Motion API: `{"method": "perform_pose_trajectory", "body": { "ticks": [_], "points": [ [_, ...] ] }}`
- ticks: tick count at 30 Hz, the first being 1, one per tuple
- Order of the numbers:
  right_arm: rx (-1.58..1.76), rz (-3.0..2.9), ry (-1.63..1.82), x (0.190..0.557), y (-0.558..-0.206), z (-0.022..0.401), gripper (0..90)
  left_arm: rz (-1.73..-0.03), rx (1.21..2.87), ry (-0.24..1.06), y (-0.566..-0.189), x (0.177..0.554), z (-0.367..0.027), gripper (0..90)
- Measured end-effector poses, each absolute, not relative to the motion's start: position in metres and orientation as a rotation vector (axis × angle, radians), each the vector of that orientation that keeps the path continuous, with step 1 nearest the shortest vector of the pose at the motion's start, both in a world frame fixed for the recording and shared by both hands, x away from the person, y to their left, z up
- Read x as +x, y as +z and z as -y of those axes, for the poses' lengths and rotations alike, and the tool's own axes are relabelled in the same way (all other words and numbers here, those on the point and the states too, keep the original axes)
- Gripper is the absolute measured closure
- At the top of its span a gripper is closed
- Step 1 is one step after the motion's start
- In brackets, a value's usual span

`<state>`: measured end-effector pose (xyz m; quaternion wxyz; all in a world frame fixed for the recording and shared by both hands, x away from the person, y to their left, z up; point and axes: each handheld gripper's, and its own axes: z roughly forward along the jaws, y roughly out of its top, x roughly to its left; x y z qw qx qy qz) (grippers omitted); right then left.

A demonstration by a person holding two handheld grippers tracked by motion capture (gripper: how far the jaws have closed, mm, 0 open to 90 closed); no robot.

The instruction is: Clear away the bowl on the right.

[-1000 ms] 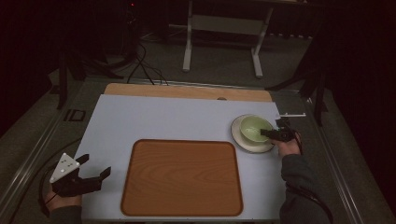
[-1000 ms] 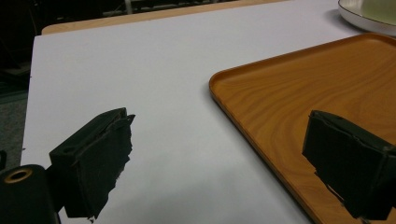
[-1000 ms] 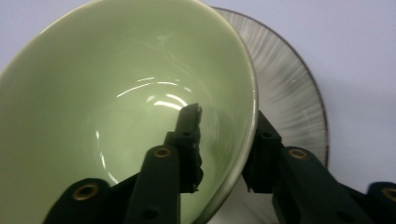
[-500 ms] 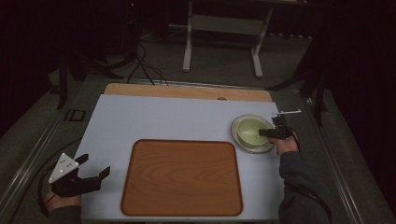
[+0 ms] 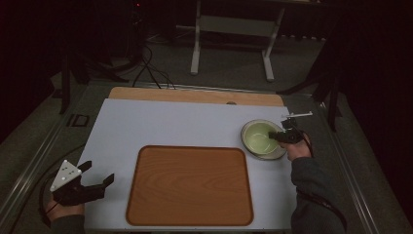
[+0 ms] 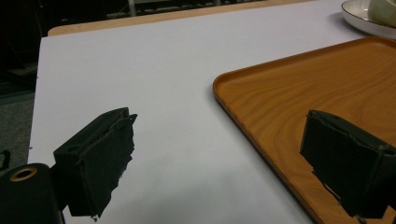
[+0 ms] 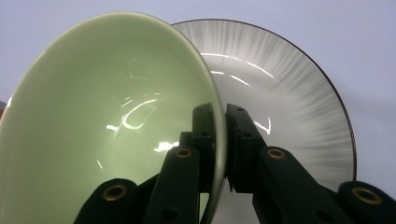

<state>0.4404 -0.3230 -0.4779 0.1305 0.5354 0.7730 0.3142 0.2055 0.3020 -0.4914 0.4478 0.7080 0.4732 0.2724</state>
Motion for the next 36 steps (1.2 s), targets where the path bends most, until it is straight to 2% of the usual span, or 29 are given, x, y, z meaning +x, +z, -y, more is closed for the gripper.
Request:
{"method": "perform_pose_trajectory", "body": {
  "ticks": [36],
  "points": [
    [1.388,-2.266,0.994,0.431,-0.441,0.298,82.5,-1.174,1.749,0.681,-0.491,0.205,-0.303,9.9]
  ]
}}
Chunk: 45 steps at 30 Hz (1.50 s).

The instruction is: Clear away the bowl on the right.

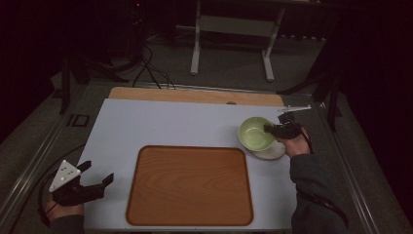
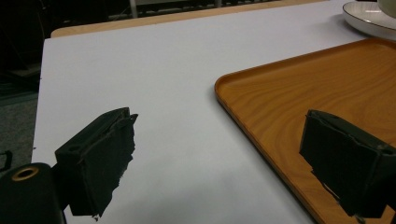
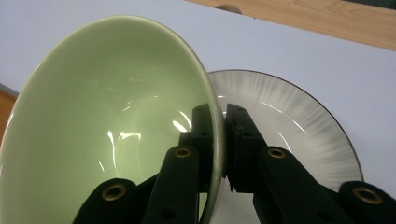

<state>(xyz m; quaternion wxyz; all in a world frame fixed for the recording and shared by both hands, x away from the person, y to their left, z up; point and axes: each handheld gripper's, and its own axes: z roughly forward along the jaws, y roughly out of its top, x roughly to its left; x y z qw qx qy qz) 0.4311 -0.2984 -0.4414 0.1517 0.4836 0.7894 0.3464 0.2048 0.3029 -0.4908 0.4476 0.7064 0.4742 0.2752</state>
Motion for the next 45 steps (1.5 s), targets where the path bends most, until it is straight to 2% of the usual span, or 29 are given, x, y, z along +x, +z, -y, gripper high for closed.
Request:
{"method": "perform_pose_trajectory", "body": {
  "ticks": [45],
  "points": [
    [1.089,-2.386,1.119,0.405,-0.414,0.227,82.5,-1.178,1.742,0.686,-0.491,0.204,-0.304,10.3]
  ]
}}
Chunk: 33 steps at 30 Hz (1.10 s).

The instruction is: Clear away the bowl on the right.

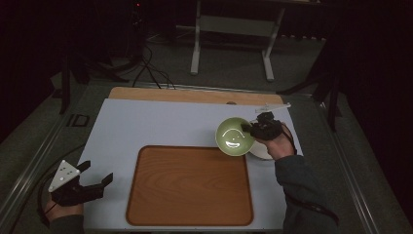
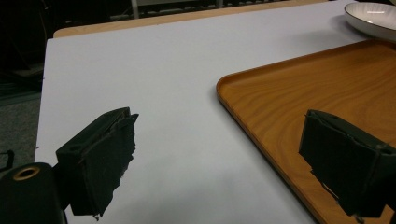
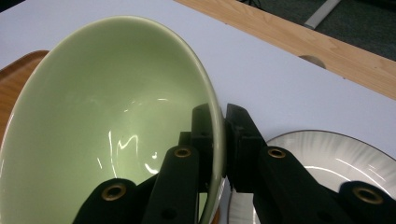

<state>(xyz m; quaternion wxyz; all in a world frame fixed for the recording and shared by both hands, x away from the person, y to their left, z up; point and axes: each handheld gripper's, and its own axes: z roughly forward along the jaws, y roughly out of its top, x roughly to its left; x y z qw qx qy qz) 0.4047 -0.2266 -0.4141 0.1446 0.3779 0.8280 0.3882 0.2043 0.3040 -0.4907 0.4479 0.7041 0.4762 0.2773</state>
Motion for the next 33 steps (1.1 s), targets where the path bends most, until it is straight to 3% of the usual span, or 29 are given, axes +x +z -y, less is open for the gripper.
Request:
{"method": "perform_pose_trajectory", "body": {
  "ticks": [33],
  "points": [
    [0.899,-2.511,1.144,0.379,-0.415,0.176,82.5,-1.183,1.737,0.706,-0.49,0.203,-0.305,11.2]
  ]
}}
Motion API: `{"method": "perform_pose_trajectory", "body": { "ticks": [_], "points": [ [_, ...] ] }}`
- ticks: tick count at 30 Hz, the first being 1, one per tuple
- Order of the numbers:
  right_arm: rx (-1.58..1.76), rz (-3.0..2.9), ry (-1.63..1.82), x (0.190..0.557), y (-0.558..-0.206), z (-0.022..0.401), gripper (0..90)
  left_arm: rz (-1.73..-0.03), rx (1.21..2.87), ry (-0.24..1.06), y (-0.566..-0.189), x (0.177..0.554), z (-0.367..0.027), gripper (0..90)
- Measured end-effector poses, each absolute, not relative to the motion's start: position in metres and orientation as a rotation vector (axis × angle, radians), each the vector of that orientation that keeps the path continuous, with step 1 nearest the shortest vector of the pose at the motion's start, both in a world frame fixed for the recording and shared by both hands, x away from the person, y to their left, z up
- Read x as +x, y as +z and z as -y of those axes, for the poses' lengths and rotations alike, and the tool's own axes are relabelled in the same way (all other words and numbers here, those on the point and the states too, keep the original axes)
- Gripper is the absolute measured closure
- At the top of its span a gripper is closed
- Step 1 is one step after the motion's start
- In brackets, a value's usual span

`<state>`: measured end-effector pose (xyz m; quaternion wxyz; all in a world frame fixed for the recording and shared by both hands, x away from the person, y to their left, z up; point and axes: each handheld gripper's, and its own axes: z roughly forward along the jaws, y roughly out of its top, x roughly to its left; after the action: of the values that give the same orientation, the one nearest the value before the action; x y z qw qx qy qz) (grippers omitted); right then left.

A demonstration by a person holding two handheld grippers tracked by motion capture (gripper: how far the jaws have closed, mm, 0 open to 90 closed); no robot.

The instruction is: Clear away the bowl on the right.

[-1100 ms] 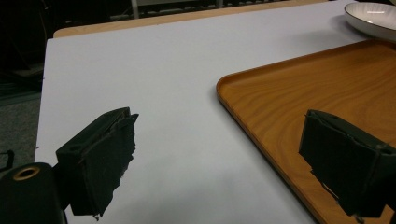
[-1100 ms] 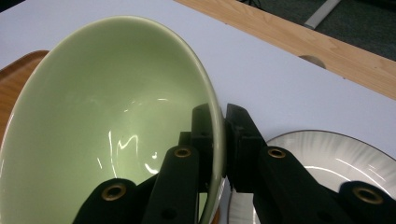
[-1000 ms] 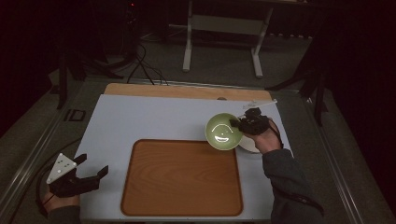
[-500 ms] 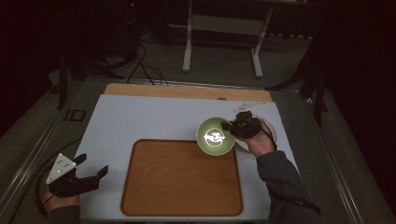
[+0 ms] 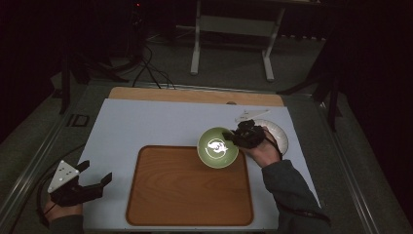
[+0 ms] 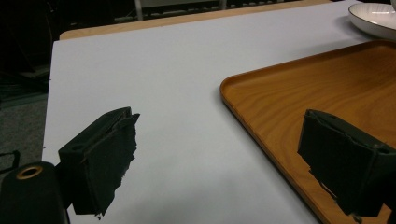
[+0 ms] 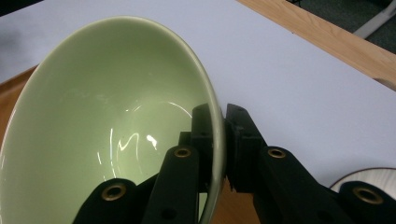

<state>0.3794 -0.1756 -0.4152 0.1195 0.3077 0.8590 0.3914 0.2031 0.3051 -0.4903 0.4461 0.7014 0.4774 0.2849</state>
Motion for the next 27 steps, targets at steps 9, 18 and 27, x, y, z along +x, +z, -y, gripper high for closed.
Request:
{"method": "perform_pose_trajectory", "body": {
  "ticks": [9,18,27],
  "points": [
    [0.848,-2.538,1.147,0.375,-0.416,0.162,82.4,-1.183,1.736,0.709,-0.49,0.203,-0.305,11.5],
    [0.817,-2.569,1.127,0.37,-0.424,0.151,82.4,-1.184,1.733,0.71,-0.49,0.203,-0.305,11.5],
    [0.796,-2.594,1.127,0.367,-0.432,0.145,82.4,-1.184,1.734,0.707,-0.49,0.203,-0.306,11.5]
  ]
}}
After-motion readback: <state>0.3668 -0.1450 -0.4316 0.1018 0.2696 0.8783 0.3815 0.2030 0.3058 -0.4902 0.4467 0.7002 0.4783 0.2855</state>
